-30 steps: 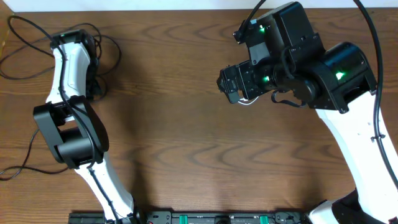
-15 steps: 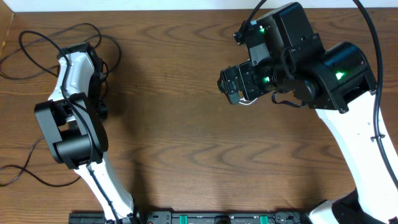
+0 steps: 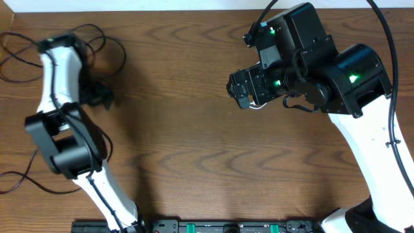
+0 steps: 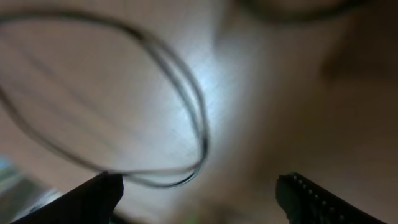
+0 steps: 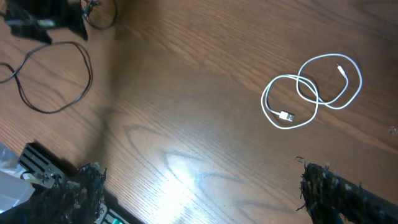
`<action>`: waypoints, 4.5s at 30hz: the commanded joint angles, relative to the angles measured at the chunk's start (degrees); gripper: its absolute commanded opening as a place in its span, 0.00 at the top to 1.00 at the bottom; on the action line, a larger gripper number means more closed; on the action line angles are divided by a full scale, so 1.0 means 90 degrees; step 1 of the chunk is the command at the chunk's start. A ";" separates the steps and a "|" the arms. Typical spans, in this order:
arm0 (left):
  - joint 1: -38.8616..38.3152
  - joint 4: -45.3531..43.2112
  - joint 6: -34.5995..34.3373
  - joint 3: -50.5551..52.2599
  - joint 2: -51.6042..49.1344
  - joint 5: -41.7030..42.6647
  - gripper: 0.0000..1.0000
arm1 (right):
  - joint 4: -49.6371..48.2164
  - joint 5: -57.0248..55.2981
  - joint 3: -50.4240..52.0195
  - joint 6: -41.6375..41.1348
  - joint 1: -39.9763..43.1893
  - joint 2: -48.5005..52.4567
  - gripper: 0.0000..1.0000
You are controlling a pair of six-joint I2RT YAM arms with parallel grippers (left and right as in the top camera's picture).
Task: Untangle cables
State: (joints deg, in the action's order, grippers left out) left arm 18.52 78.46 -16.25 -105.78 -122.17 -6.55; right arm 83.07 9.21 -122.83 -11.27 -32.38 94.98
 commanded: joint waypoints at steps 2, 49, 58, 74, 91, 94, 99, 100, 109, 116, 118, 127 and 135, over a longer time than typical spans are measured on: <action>0.0561 -0.0255 0.0034 -0.0532 0.0636 0.0920 0.09 | -0.0007 -0.0034 0.0000 0.0097 0.0005 -0.0002 0.01; 0.5173 -0.4731 -0.2205 0.3242 0.0634 0.0398 0.21 | -0.0015 0.0505 0.0000 0.0063 0.0002 0.0979 0.01; 0.5173 -0.4838 -0.2178 0.3242 0.0282 0.0491 0.60 | 0.0000 0.0520 0.0000 0.0063 -0.0041 0.0979 0.07; 0.4665 -0.5088 -0.2161 0.2181 0.0282 0.2992 0.93 | 0.0007 0.0517 0.0000 -0.0192 -0.0330 0.0979 0.16; 0.4172 -0.4347 -0.1766 0.1090 0.0525 0.1294 0.21 | 0.0061 0.0520 0.0000 -0.0437 -0.0330 0.0979 0.13; 0.4172 -0.4102 -0.1625 0.1090 0.0525 0.0840 0.20 | 0.0061 0.0520 0.0000 -0.0437 -0.0330 0.0979 0.13; 0.4107 -0.3623 -0.1622 0.1103 0.0522 0.0906 0.20 | 0.0053 0.0520 0.0000 -0.0437 -0.0330 0.0979 0.11; 0.4068 -0.3504 -0.1562 0.1105 0.0515 0.1044 0.20 | 0.0044 0.0520 0.0000 -0.0435 -0.0330 0.0979 0.10; 0.3417 -0.2208 -0.1003 0.1503 0.0510 0.2011 0.20 | -0.0044 0.0520 0.0000 -0.0435 -0.0330 0.0979 0.05; 0.2477 -0.1821 -0.1005 0.2244 0.0510 0.1999 0.20 | -0.0039 0.0520 0.0000 -0.0435 -0.0330 0.0979 0.05; 0.2220 -0.1865 -0.1005 0.2470 0.0510 0.1902 0.20 | -0.0039 0.0520 0.0000 -0.0435 -0.0330 0.0979 0.04; 0.1452 -0.2186 -0.0794 0.3002 0.0510 0.1804 0.20 | 0.0039 0.0520 0.0000 -0.0435 -0.0330 0.0979 0.05; 0.1428 -0.2594 -0.0651 0.3004 0.0508 0.1940 0.27 | 0.0112 0.0522 0.0000 -0.0437 -0.0330 0.0979 0.06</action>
State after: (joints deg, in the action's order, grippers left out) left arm 31.29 56.75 -23.07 -79.09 -118.50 10.70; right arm 83.64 13.52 -122.83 -14.85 -34.98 103.68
